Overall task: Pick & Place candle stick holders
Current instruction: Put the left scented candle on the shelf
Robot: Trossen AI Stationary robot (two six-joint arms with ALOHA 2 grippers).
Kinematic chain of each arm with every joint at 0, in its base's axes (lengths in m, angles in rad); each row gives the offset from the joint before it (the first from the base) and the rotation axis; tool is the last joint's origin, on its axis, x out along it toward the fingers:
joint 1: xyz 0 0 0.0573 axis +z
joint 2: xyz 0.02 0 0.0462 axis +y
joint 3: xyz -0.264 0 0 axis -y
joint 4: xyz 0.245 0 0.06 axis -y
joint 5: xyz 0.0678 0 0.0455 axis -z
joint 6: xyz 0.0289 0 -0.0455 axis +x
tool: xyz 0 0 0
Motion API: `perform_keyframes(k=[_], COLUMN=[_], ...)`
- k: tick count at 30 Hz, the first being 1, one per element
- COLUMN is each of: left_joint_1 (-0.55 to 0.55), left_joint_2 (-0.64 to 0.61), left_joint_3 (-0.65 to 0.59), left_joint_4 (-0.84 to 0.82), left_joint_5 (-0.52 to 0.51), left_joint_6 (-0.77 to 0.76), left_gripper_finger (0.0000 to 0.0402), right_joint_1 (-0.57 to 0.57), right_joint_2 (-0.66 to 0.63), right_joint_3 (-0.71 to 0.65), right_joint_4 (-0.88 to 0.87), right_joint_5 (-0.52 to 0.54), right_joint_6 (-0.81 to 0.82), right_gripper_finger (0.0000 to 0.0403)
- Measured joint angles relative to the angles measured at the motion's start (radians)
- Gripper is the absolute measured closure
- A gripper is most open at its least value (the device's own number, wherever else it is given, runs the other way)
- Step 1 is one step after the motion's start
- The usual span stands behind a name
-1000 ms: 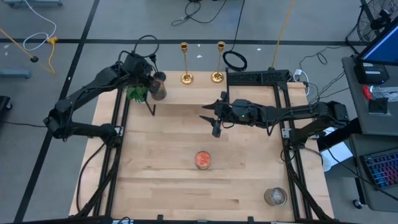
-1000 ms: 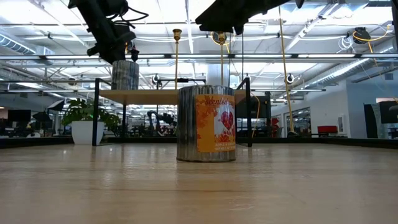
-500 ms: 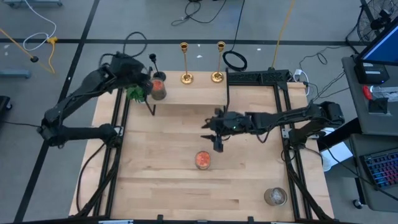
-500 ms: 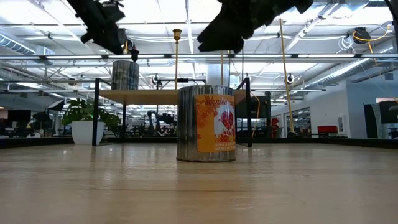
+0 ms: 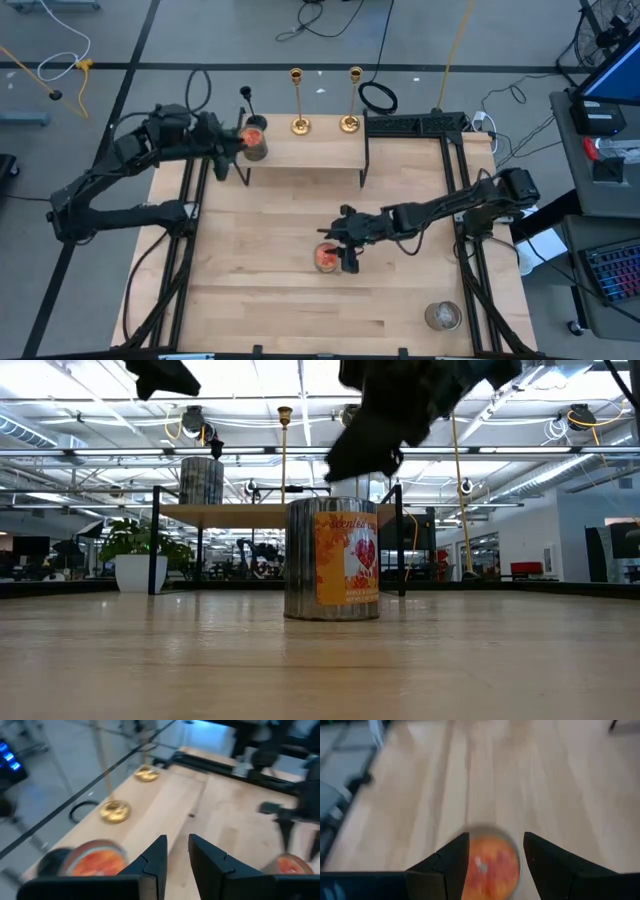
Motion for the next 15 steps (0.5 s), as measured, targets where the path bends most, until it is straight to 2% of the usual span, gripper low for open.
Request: perform_keyframes(k=[9, 15], left_joint_1=[-0.203, -0.280], left_joint_2=[-0.105, -0.176], left_joint_3=[-0.265, -0.422], left_joint_4=[0.315, 0.438], left_joint_5=[0.041, 0.040], left_joint_6=[-0.013, -0.054], left_gripper_finger=[0.0316, 0.0316], right_joint_1=[-0.023, -0.032], right_joint_2=[0.051, 0.050], right_joint_3=[0.000, 0.000], right_joint_4=[-0.017, -0.053], right_joint_5=[0.009, 0.051], right_joint_6=[-0.017, -0.016], right_gripper_finger=[0.0216, 0.0216])
